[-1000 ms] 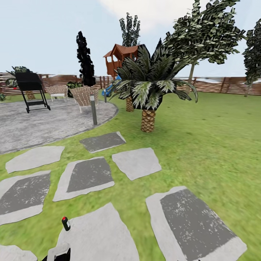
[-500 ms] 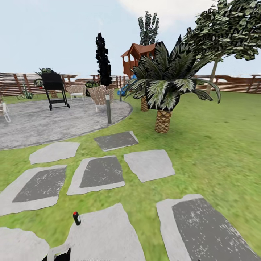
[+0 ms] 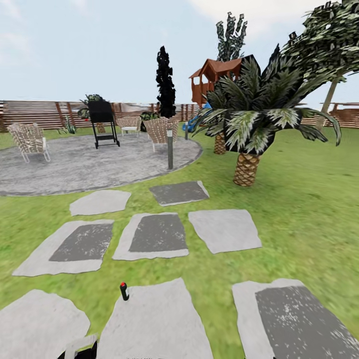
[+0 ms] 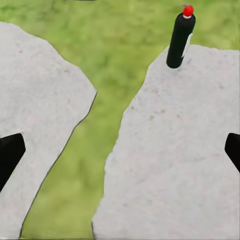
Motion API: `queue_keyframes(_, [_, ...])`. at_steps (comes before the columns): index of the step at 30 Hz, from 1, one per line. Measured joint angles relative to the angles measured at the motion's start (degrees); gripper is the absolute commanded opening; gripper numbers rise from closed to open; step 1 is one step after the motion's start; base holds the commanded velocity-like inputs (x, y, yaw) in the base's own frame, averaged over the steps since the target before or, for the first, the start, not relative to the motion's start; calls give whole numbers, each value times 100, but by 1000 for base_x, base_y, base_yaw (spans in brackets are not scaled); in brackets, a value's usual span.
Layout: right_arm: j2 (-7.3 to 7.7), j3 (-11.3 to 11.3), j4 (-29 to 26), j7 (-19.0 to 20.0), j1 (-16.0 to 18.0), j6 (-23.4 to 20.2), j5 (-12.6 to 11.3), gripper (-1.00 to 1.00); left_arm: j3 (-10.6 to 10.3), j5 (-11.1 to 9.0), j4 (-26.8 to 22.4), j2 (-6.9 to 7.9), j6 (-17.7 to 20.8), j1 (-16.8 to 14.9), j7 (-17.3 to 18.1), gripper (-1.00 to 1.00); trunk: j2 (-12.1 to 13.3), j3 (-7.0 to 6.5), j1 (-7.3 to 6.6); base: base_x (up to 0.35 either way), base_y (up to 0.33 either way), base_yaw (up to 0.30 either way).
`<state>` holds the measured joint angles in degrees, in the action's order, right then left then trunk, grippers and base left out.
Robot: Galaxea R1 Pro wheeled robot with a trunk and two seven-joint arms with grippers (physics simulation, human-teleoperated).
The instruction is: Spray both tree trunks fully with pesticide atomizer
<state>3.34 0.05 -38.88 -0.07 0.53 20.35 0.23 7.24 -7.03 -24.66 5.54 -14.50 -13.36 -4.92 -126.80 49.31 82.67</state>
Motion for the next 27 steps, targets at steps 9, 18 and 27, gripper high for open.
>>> queue_keyframes(9, [-10, -14, -124, -18, 0, -6, -14, 100, 0, 0, 2, 0, 0, 0, 0, 100, 0, 50, 0, 0, 0, 207])
queue_keyframes(18, [-18, 7, -402, -5, 0, -18, 3, 100, -3, 0, 2, 0, 0, 0, 0, 100, 0, 128, 0, 0, 0, 58])
queue_keyframes(27, [-18, 21, -401, -1, 0, -22, 5, 100, 4, 0, 2, 0, 4, 0, 0, 100, 0, 211, 0, 57, -38, 8])
